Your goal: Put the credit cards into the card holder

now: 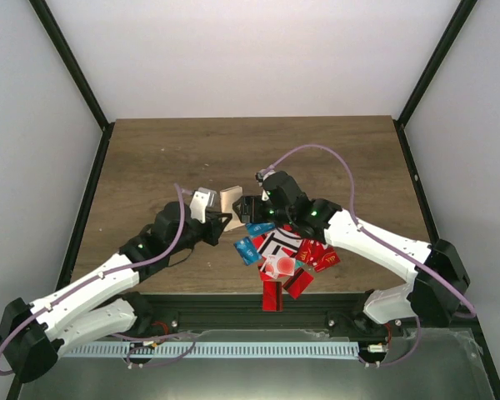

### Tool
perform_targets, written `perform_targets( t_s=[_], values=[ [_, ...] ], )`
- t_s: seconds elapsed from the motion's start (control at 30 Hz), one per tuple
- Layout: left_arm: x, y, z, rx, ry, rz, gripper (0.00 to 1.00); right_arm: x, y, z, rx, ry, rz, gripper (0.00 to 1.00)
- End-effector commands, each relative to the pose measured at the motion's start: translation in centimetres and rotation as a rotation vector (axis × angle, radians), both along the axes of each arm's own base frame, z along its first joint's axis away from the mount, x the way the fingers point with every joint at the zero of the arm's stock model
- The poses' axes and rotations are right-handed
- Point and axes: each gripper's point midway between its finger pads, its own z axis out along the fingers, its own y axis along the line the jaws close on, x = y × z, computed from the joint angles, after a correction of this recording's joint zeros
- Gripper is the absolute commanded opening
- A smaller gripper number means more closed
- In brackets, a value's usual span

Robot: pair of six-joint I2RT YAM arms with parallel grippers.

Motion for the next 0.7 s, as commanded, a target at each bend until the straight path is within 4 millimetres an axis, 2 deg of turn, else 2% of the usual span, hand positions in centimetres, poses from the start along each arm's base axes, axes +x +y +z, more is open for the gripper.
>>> perform_targets(
  t_s=[0.0,0.47,0.67],
  values=[
    [-0.4,-0.6,4.3,-0.080,-0.105,-0.042,0.04,0.1,-1.0,-1.8,-0.074,0.029,-0.048,0.81],
    [-0.6,-0.1,6.5,-0.110,-0.129,-0.030,0.04,0.6,-5.7,-7.5,-0.223,0.128,-0.177,0.80],
    [-0.4,0.2,6.9,-0.101,-0.133,-0.008,0.04,0.4,-7.9,-9.0,-0.262,0.147,-0.204,0.80]
  ],
)
